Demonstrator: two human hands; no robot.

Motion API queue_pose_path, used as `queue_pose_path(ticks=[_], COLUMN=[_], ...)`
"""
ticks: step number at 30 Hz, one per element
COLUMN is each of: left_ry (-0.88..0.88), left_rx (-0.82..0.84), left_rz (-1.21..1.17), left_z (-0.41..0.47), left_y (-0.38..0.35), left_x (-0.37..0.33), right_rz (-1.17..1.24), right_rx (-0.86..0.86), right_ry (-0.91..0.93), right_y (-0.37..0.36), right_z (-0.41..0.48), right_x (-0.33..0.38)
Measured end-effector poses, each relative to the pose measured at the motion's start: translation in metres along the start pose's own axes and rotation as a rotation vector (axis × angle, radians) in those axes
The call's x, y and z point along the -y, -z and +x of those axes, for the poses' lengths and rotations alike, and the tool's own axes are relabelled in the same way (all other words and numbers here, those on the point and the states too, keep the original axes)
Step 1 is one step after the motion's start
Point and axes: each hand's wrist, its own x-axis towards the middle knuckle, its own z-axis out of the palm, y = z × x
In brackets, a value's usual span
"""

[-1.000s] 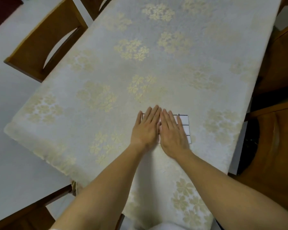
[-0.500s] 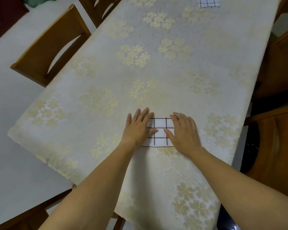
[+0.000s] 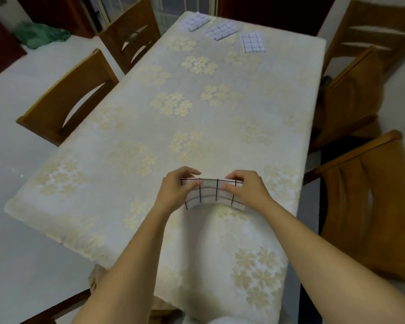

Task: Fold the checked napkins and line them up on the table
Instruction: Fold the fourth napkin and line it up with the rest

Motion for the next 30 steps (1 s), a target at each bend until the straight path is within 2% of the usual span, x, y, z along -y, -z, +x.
queue_pose_path(ticks=[3,6,9,11,13,15,19,24,30], left_ry=[0.033,0.044,0.064,0.044,0.017,0.009,0.014,0.086,0.059], left_rx=[-0.143,-0.238,-0.143,-0.019,-0.006,-0.1,-0.191,-0.282,-0.408], left_rz=[-0.274,-0.489,-0.622,-0.606,-0.549,-0.531,-0.529,-0.374,-0.385], left_z=[-0.03,-0.059,-0.093,-0.121,-0.153,-0.185,-0.25,-0.325,-0.403], left_y=[0.011,0.019,0.024,0.026,0.025,0.023,0.011,0.012,0.057], left_x=[-0.03,-0.068,-0.098,-0.106,-0.107,-0.111,-0.116,-0.118,-0.12], right_rz=[0.239,0.519,0.571,0.571,0.541,0.55,0.653,0.509,0.36], right_rx=[-0.16,-0.217,-0.26,-0.269,-0.257,-0.209,-0.054,-0.171,-0.208], right_ry=[-0.022,-0.044,-0.013,0.065,0.144,0.177,0.072,0.174,0.373], right_y=[0.02,0.037,0.05,0.056,0.059,0.056,0.037,0.011,-0.028], right_z=[-0.032,-0.064,-0.093,-0.112,-0.135,-0.158,-0.211,-0.274,-0.319], right_x=[0.023,0.05,0.073,0.086,0.094,0.093,0.068,0.05,0.099])
